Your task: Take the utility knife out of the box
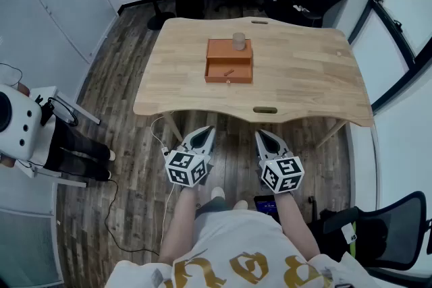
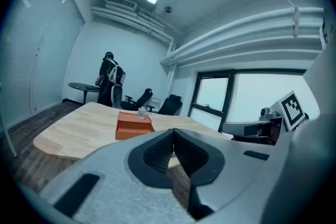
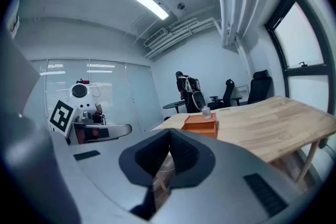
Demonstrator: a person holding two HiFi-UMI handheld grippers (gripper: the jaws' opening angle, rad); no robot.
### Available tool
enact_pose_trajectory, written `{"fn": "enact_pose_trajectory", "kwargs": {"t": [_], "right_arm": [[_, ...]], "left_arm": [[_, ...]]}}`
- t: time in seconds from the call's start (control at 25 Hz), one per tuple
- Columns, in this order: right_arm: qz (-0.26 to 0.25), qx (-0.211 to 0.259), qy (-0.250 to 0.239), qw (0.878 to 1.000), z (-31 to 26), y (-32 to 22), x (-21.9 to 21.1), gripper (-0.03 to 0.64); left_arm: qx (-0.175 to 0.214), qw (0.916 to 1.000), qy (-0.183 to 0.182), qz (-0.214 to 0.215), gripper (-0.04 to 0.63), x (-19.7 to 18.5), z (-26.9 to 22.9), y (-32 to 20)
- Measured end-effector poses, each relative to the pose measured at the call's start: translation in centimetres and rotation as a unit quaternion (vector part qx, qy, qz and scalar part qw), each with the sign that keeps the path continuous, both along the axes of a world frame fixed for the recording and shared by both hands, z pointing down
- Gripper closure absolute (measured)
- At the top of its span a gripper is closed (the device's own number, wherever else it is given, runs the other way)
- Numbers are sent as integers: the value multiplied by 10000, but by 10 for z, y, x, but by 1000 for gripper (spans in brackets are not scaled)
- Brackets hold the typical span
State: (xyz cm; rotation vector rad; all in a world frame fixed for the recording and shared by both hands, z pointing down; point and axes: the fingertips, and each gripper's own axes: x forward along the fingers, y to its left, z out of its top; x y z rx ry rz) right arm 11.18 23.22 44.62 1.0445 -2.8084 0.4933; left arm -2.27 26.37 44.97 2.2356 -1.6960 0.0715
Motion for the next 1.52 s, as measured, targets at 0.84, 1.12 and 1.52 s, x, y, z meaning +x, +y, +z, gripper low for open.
{"fn": "enact_pose_trajectory", "kwargs": {"t": [0.84, 1.12, 1.52], "right_arm": [[-25, -23, -236, 9997, 2, -23, 6, 606], [188, -61, -138, 9997, 17, -82, 11, 606], [367, -219, -63, 9991, 24, -211, -35, 606]], "left_arm": [[239, 9995, 138, -143, 586, -12, -3, -18], [217, 9993, 173, -231, 586, -25, 15, -82], [-4, 9997, -194, 136, 586, -62, 20, -220]]}}
